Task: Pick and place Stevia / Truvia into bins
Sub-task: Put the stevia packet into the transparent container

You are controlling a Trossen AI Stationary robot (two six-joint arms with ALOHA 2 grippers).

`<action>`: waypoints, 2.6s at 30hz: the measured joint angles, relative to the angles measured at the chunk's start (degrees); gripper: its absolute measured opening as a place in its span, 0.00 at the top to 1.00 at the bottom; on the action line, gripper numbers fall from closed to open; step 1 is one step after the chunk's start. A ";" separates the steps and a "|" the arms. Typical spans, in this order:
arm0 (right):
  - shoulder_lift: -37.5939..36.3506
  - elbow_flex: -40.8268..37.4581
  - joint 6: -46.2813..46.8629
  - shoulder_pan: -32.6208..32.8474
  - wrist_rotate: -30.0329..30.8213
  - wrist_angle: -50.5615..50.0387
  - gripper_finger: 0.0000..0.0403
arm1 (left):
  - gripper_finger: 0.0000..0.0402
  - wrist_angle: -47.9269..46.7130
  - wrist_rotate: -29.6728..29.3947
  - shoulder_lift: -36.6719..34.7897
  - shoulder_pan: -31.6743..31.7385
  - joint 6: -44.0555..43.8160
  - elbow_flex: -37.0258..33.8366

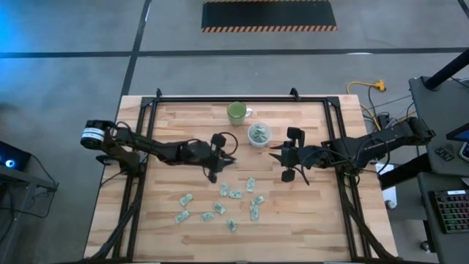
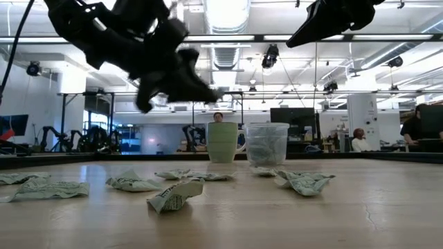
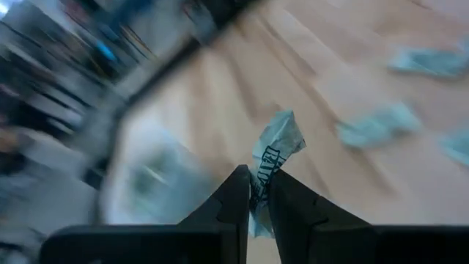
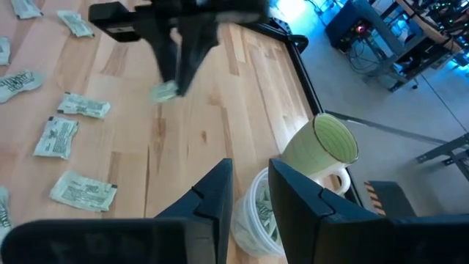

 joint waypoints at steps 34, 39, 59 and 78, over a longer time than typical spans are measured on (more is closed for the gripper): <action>0.00 0.00 0.67 0.00 -0.24 -2.16 0.82 | 0.92 -3.58 0.43 26.80 14.58 -5.46 30.36; 0.00 0.00 1.06 -0.02 -0.24 -2.46 0.82 | 0.92 -4.59 0.43 25.68 14.58 -5.43 29.88; 0.00 -0.17 3.06 -0.02 -0.26 -3.73 0.82 | 0.49 -14.79 -1.53 20.52 14.60 -5.40 29.90; 9.82 -4.88 3.08 -0.05 -18.29 7.38 0.82 | 0.48 -40.16 4.71 -8.79 6.82 -11.99 12.26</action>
